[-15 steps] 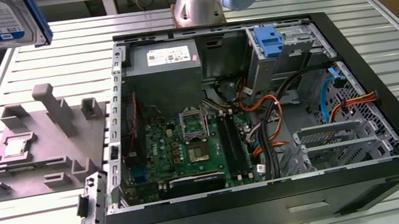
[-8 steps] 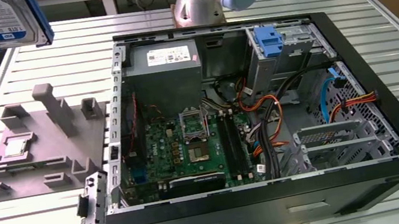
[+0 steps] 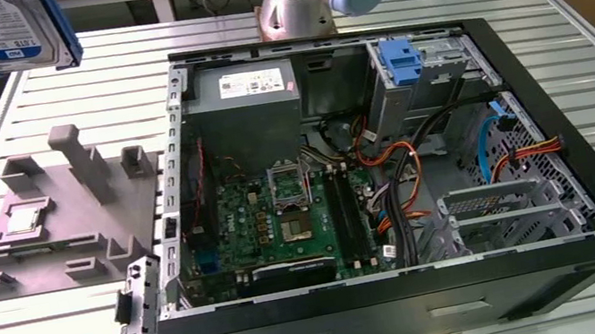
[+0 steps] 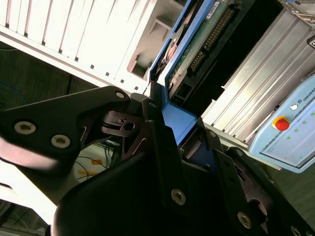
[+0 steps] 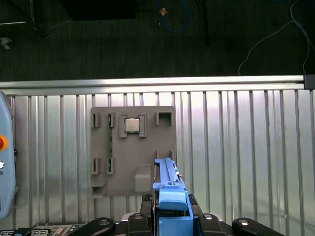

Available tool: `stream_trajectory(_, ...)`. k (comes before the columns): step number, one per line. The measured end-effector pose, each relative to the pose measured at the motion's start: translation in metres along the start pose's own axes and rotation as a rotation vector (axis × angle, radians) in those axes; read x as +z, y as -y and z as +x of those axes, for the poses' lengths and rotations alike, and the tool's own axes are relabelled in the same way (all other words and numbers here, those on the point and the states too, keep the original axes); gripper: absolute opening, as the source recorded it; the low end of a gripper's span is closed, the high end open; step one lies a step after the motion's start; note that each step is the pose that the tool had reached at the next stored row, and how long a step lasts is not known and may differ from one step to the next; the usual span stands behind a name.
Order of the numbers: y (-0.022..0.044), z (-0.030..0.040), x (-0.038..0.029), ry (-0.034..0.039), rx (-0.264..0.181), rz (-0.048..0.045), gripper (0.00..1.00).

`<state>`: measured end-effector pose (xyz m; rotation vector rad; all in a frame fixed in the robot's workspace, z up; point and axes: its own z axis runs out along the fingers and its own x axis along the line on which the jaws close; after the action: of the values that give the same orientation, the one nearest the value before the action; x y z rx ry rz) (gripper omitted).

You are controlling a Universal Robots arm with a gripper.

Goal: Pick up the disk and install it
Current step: 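Pick up the disk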

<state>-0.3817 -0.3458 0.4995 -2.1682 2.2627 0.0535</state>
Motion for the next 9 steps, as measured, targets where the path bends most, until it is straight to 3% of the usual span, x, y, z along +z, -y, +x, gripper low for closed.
stream_trajectory(9, 0.0026, -0.0001, -0.0001, 0.0, 0.0, 0.0, 0.37)
